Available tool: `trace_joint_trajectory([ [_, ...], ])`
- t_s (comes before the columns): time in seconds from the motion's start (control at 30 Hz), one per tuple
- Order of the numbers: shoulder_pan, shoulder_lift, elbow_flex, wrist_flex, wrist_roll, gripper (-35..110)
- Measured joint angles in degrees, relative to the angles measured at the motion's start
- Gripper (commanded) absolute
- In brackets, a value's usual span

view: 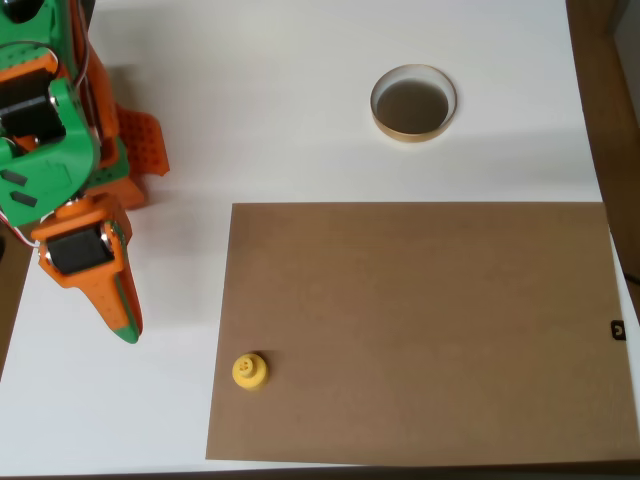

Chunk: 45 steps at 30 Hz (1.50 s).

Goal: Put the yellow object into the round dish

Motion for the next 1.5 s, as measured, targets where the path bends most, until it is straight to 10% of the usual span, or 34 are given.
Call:
trace_joint_trajectory([
  [1.5, 0.35, 0.00, 1.05, -0.09, 0.00, 1],
])
